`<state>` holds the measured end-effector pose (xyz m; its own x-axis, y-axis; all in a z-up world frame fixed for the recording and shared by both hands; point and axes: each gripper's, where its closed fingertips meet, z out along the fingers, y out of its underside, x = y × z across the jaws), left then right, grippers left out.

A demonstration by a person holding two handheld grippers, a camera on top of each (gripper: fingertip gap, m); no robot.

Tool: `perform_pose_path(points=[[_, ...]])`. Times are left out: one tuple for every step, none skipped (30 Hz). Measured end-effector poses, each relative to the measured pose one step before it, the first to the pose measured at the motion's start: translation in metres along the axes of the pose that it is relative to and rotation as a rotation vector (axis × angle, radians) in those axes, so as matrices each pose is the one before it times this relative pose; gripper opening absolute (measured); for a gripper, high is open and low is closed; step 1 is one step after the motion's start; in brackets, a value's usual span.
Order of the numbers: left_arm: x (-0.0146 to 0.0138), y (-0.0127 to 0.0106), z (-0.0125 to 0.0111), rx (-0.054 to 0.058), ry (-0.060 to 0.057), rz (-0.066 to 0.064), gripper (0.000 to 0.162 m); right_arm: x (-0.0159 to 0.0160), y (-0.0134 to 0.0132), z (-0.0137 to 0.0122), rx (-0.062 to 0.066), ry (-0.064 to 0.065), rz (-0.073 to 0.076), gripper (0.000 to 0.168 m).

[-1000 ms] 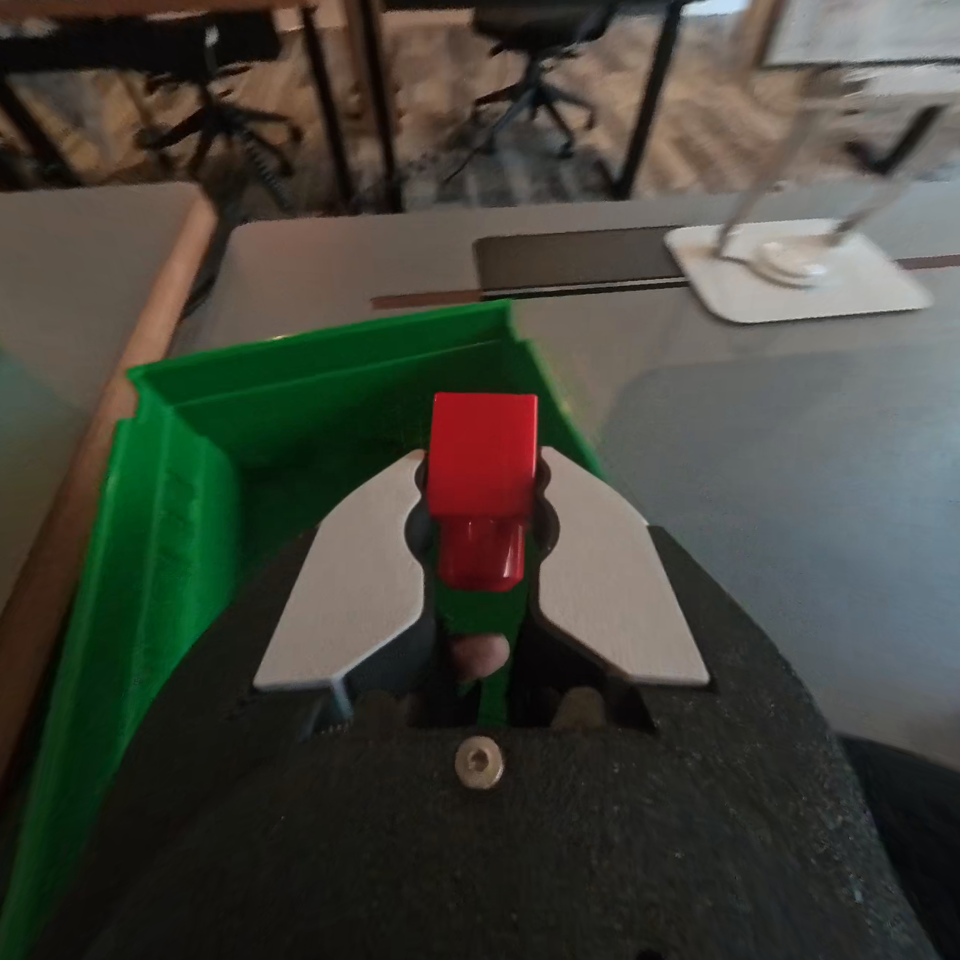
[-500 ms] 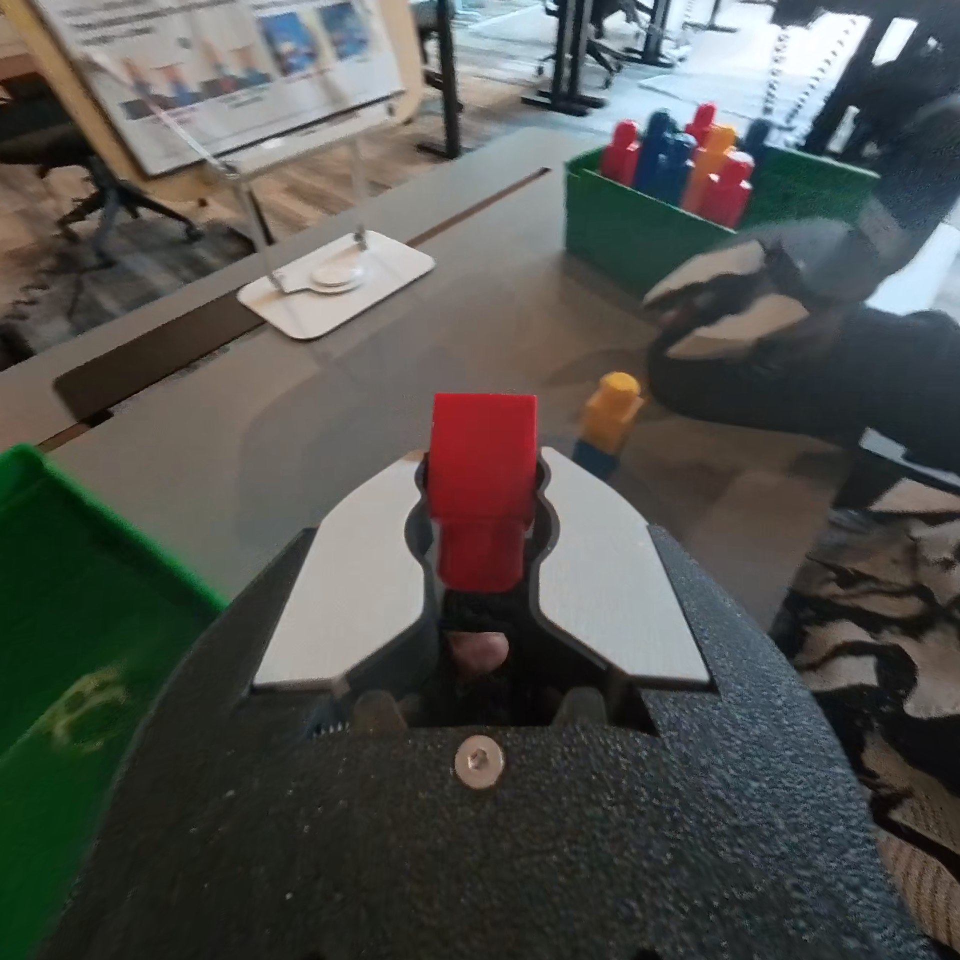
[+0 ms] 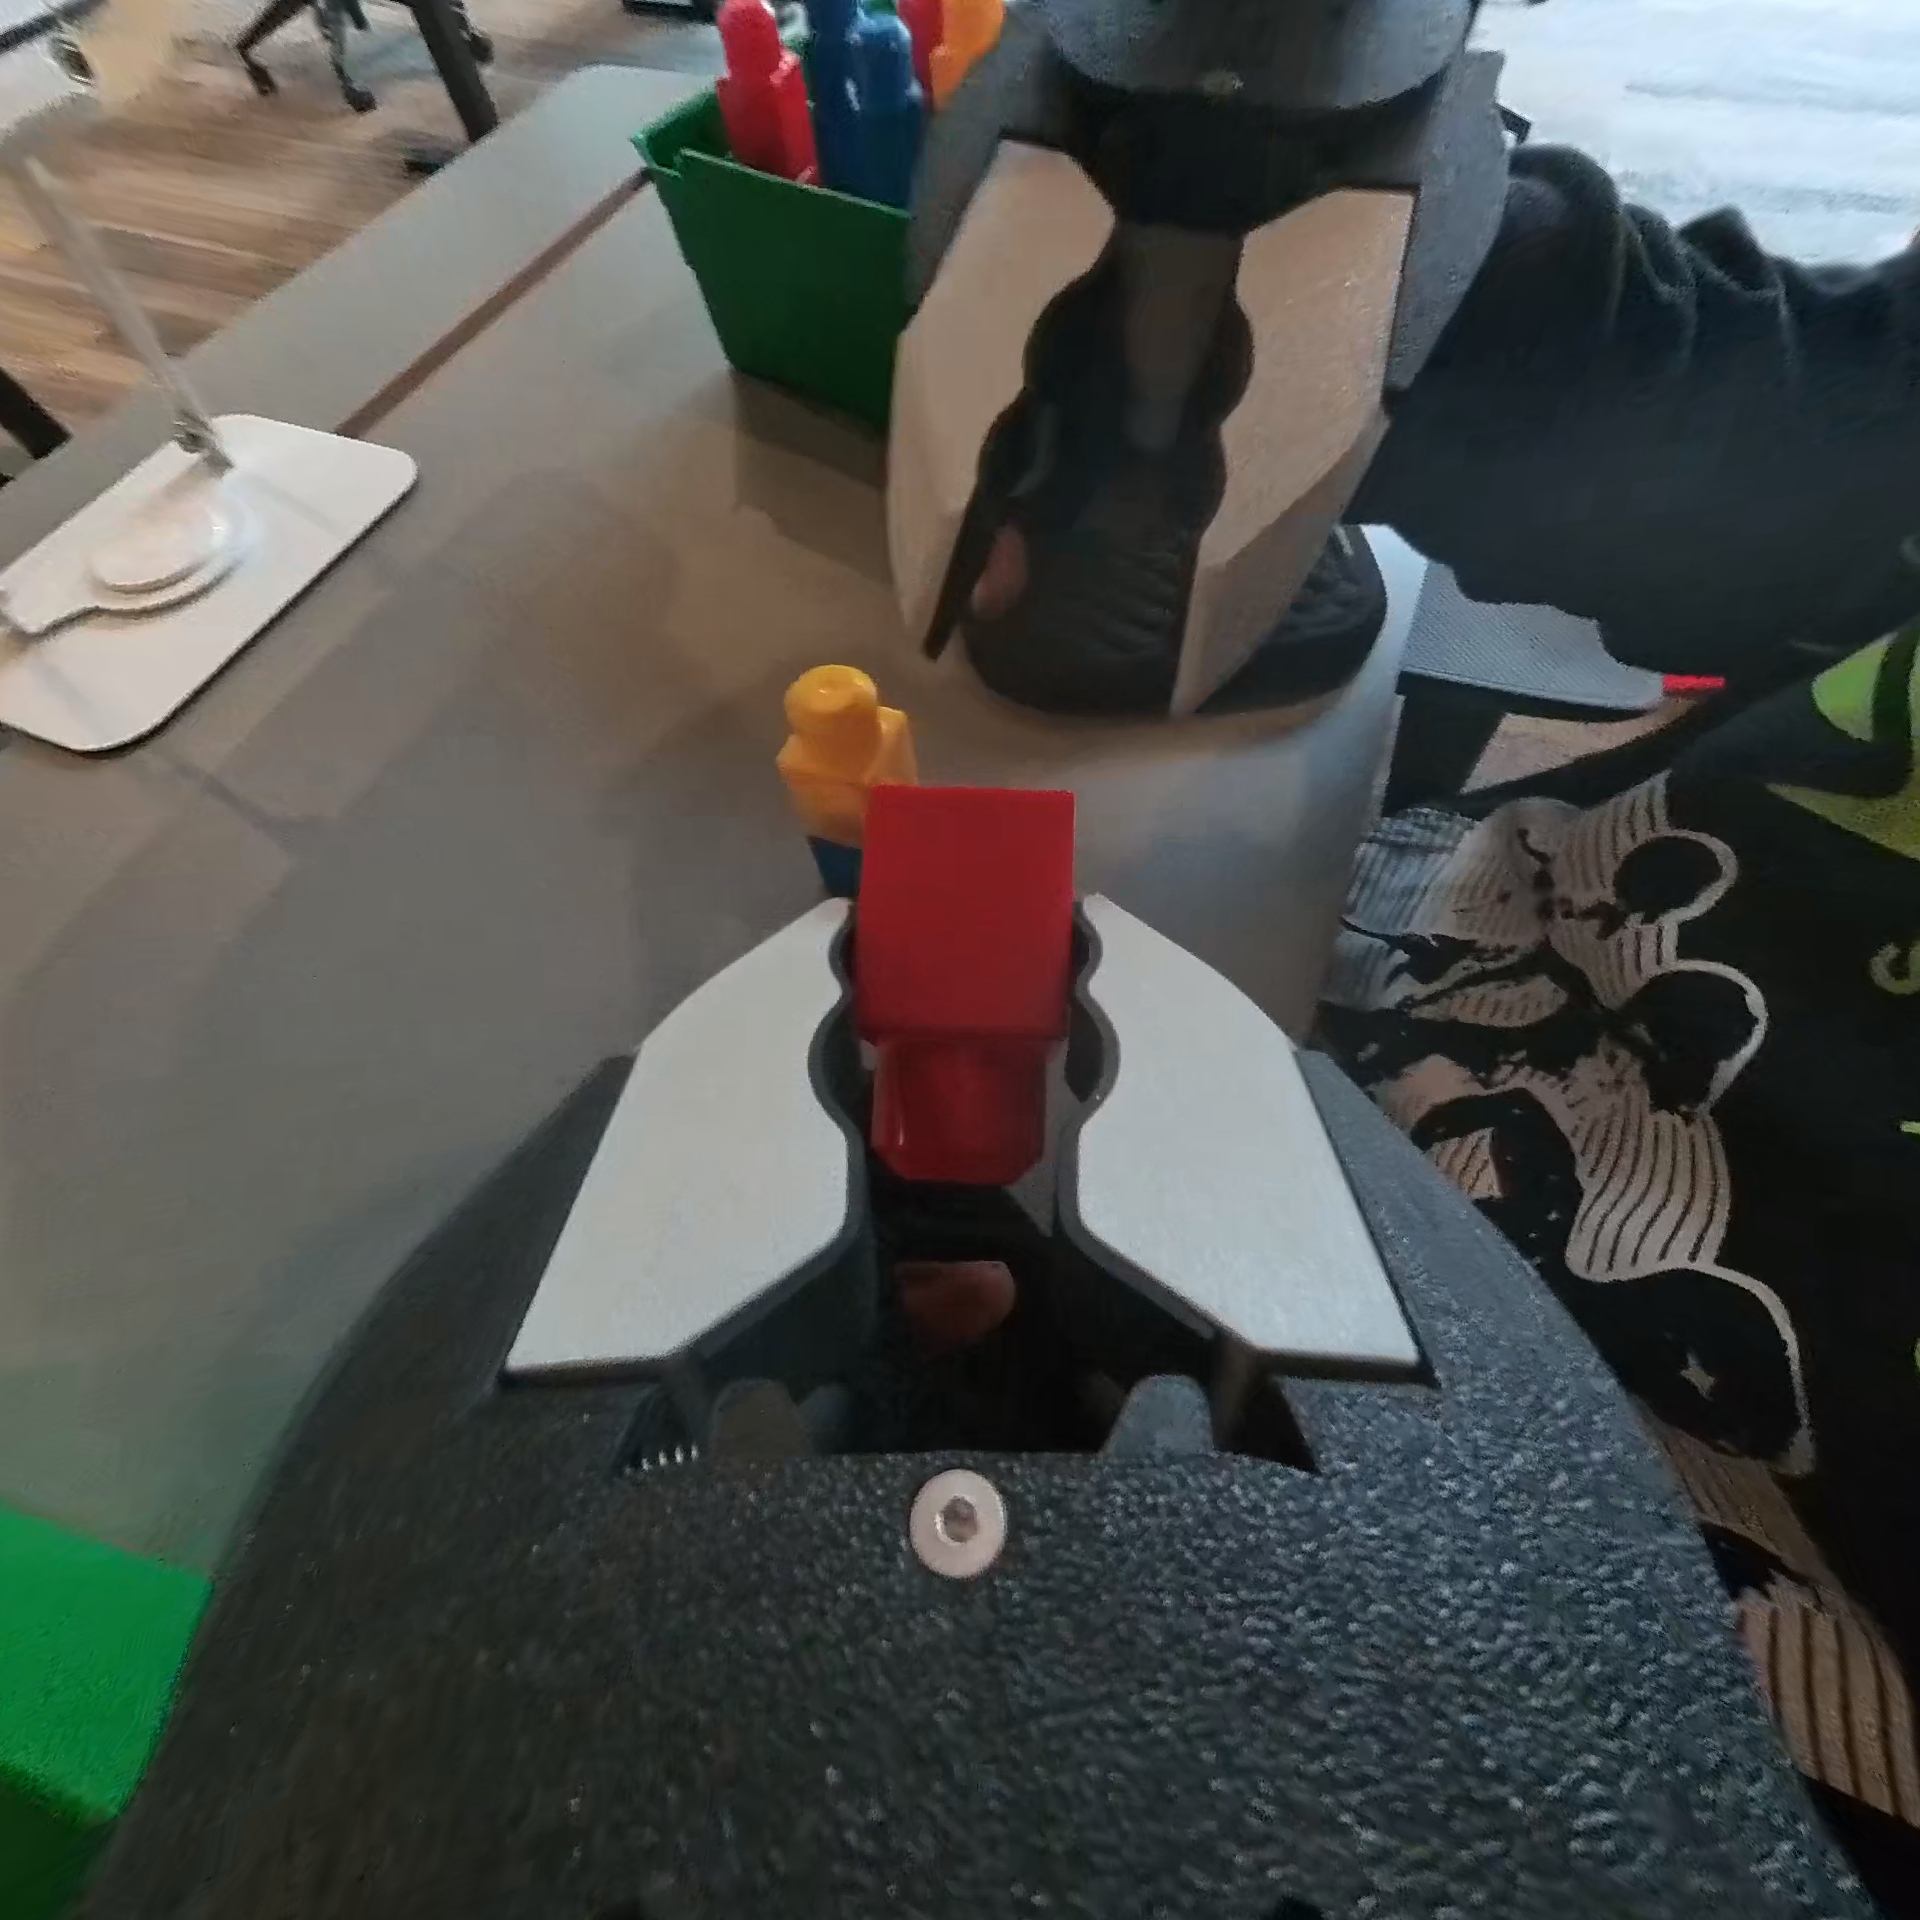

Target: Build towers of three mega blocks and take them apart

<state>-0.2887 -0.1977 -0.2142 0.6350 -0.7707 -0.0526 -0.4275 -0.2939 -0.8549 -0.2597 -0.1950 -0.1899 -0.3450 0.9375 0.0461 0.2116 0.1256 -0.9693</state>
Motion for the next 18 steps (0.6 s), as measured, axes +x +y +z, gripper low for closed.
perform_pose_path(points=[[0.00364, 0.00161, 0.00224, -0.0077, 0.011, 0.0055, 0.036, -0.0024, -0.00017, 0.00515, -0.0094, -0.0163, -0.0054, 0.039], [0.00321, 0.0012, 0.00197, -0.0065, 0.0095, 0.0055, 0.036, -0.00235, -0.00017, 0.00462, -0.0078, -0.0166, -0.0074, 0.039], [0.00337, 0.00076, 0.00175, -0.004, 0.0114, 0.0046, 0.036, -0.00199, 0.00045, 0.00441, -0.0094, -0.0149, -0.0049, 0.039], [0.00292, 0.0004, 0.00162, -0.0028, 0.0105, 0.0041, 0.036, -0.00146, 0.00123, 0.00396, -0.0129, -0.0118, -0.003, 0.04], [0.00206, 0.00037, 0.00137, -0.003, 0.0068, 0.0034, 0.036, -0.00103, 0.00144, 0.00348, -0.0133, -0.0087, -0.0044, 0.04], [0.00163, 0.00057, 0.00111, -0.0046, 0.006, 0.003, 0.036, -0.0007, 0.00122, 0.00275, -0.0108, -0.0052, -0.0078, 0.04], [0.00102, 0.00063, 0.00088, -0.0048, 0.0046, 0.0034, 0.036, -0.00092, 0.00058, 0.0021, -0.0053, -0.0065, -0.0086, 0.038], [0.0007, 0.00028, 0.00062, -0.0028, 0.0029, 0.0032, 0.036, -0.00125, 0.00015, 0.00164, -0.002, -0.0083, -0.0068, 0.036], [0.00089, 0.00004, 0.00043, -0.0013, 0.0052, 0.004, 0.036, 0.00002, 0.00035, 0.00089, -0.0022, -0.0008, -0.0047, 0.033], [0.00049, 0.00024, 0.00024, -0.0024, 0.0029, 0.0057, 0.036, -0.00006, 0.00055, 0.00032, -0.0021, -0.0034, -0.0034, 0.033], [0.0, 0.00032, 0.00033, -0.0024, 0.0001, 0.0044, 0.036, 0.00001, 0.00049, -0.00011, 0.0, -0.004, -0.0004, 0.033], [0.00018, -0.00027, 0.00008, 0.0014, 0.0024, -0.0013, 0.036, -0.00001, -0.00028, -0.00039, 0.0069, -0.0015, -0.0023, 0.033], [0.0, -0.00095, 0.00003, 0.0075, 0.0034, -0.005, 0.036, 0.00044, -0.00106, -0.00074, 0.014, 0.0024, -0.0026, 0.033], [-0.00008, -0.00192, -0.00021, 0.0149, 0.0031, -0.0041, 0.036, 0.00041, -0.00165, -0.00125, 0.02, 0.0018, 0.0013, 0.032], [-0.00058, -0.00314, -0.00052, 0.0241, 0.0001, -0.0038, 0.036, 0.00102, -0.00202, -0.00162, 0.025, 0.0047, 0.0037, 0.032], [-0.0011, -0.00428, -0.00106, 0.0346, -0.003, -0.0074, 0.041, 0.00203, -0.0033, -0.0026, 0.0384, 0.0121, 0.0012, 0.032], [-0.00159, -0.00516, -0.00152, 0.043, -0.004, -0.0134, 0.049, 0.00189, -0.00523, -0.00334, 0.0528, 0.0105, 0.0077, 0.033], [-0.00195, -0.00568, -0.00195, 0.0504, -0.0045, -0.0195, 0.054, 0.00196, -0.00693, -0.00414, 0.0657, 0.0101, 0.0161, 0.033]])
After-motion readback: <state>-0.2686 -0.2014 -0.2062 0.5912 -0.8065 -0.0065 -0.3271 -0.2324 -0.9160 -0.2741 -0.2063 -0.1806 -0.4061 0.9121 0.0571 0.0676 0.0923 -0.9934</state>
